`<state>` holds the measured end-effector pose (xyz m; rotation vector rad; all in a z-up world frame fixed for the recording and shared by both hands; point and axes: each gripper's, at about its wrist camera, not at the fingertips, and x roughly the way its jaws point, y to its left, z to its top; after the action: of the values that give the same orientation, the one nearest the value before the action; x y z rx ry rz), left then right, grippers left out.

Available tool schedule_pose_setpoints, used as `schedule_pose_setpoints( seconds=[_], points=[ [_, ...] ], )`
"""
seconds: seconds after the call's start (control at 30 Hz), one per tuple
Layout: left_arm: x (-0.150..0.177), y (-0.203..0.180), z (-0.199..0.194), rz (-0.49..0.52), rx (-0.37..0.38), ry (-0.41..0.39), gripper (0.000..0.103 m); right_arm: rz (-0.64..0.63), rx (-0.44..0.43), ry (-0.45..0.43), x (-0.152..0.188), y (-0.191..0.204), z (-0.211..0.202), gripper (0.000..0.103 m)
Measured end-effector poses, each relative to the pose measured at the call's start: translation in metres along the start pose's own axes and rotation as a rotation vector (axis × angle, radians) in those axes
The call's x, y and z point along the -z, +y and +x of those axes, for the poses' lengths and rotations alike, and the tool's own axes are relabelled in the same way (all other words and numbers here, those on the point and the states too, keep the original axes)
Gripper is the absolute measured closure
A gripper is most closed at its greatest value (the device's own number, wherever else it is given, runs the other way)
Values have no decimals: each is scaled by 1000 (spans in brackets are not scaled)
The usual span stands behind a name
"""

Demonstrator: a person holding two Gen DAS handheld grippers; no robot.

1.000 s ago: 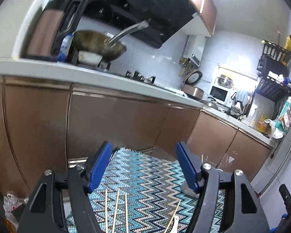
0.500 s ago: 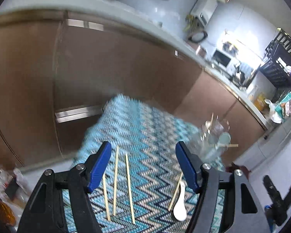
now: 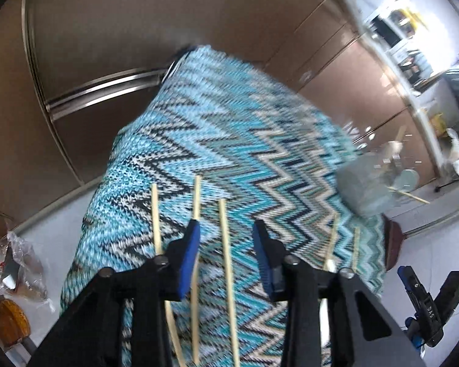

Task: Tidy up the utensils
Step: 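Grasp a bamboo chopstick with the left tool while the right tool grasps another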

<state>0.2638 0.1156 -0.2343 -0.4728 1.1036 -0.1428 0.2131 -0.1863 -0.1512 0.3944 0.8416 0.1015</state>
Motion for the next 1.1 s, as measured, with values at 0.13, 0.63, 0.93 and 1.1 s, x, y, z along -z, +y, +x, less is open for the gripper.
schedule_pose_setpoints(
  seconds=[0.13,0.63,0.93,1.1],
  points=[
    [-14,4,25,3,-41,59,80,16,0,68,-2,-6,28,55],
    [-34,9,60,68,-110,175,98,-4,9,275,-21,-12,102,80],
    [-32,6,60,97,-123,168,98,-35,84,367,-27,-4,136,88],
    [-31,4,60,100,-136,159,98,-54,117,383,-26,0,143,93]
  ],
)
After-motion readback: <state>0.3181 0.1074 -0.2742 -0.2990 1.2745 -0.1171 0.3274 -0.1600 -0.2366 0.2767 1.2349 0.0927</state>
